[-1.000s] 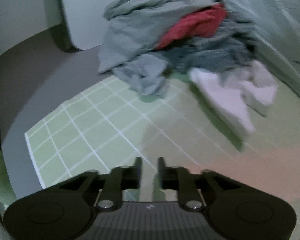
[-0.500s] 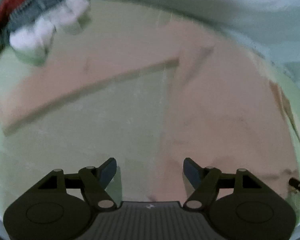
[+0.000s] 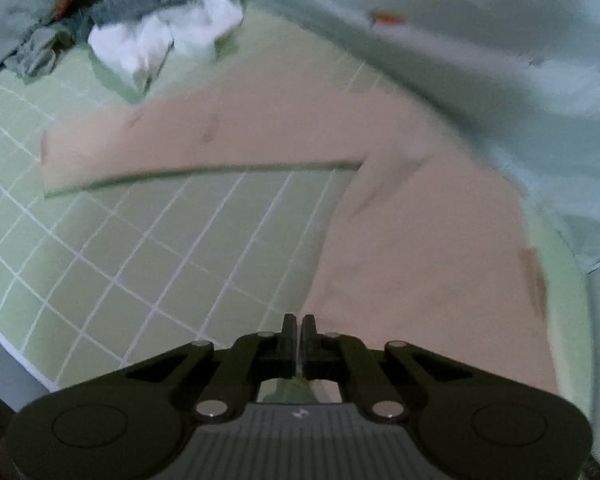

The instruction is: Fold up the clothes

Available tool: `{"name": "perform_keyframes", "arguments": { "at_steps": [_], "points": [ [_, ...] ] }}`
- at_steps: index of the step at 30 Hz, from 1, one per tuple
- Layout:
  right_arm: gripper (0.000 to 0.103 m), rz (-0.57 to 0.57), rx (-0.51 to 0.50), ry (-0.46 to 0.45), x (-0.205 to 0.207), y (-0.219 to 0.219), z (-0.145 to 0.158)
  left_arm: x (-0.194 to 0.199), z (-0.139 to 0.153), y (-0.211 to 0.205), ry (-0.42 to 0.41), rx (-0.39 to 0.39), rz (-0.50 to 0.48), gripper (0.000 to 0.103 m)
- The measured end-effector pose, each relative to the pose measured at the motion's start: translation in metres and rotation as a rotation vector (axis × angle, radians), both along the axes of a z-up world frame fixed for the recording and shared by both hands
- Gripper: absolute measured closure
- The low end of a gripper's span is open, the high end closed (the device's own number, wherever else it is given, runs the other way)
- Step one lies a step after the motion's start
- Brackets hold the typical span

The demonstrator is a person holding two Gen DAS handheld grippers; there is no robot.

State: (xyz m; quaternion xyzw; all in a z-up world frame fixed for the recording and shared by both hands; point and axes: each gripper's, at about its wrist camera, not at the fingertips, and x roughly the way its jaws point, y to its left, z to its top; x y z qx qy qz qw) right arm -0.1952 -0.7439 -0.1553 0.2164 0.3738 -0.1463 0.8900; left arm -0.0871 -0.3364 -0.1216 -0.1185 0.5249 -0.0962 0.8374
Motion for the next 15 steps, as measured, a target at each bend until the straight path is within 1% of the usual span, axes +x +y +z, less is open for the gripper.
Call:
{"name": "perform_keyframes", "arguments": {
  "at_steps": [1, 2, 3, 4, 6, 7, 8, 10, 11, 12, 13, 14, 15],
  "points": [
    [0.097, -0.009, 0.009, 0.024, -0.002, -0.003, -0.006, -0.002, -0.003, -0.002, -0.007, 0.045, -0.004, 0.1],
    [0.097, -0.017, 0.016, 0.084, -0.002, -0.005, -0.019, -0.004, -0.006, -0.003, -0.007, 0.079, -0.005, 0.101],
    [0.099, -0.028, -0.002, 0.139, 0.0, -0.005, -0.026, -0.006, -0.012, -0.001, 0.014, 0.086, 0.008, 0.103],
    [0.099, -0.04, -0.026, 0.191, 0.001, -0.003, -0.032, -0.009, -0.017, 0.001, 0.036, 0.092, 0.021, 0.103],
    [0.099, -0.023, -0.053, 0.146, -0.003, 0.0, -0.022, -0.013, -0.027, 0.004, 0.08, 0.105, 0.046, 0.101],
    [0.098, -0.023, -0.068, 0.143, -0.003, 0.0, -0.019, -0.015, -0.033, 0.006, 0.101, 0.111, 0.058, 0.098],
    [0.097, -0.026, -0.075, 0.176, -0.001, -0.002, -0.023, -0.017, -0.038, 0.008, 0.123, 0.117, 0.071, 0.097],
    [0.096, -0.051, -0.04, 0.234, 0.002, -0.008, -0.038, -0.021, -0.047, 0.01, 0.161, 0.13, 0.092, 0.097],
    [0.095, -0.065, -0.019, 0.262, 0.003, -0.011, -0.046, -0.021, -0.046, 0.007, 0.16, 0.139, 0.088, 0.096],
    [0.087, -0.068, -0.004, 0.26, 0.003, -0.014, -0.047, -0.021, -0.045, 0.004, 0.155, 0.146, 0.082, 0.088],
    [0.072, -0.07, 0.01, 0.25, 0.003, -0.017, -0.046, -0.022, -0.041, 0.001, 0.138, 0.145, 0.071, 0.083],
    [0.063, -0.078, -0.007, 0.244, 0.003, -0.018, -0.044, -0.024, -0.038, -0.003, 0.12, 0.145, 0.06, 0.074],
    [0.048, -0.089, -0.031, 0.238, 0.003, -0.019, -0.041, -0.025, -0.035, -0.008, 0.099, 0.15, 0.047, 0.068]
  ]
}}
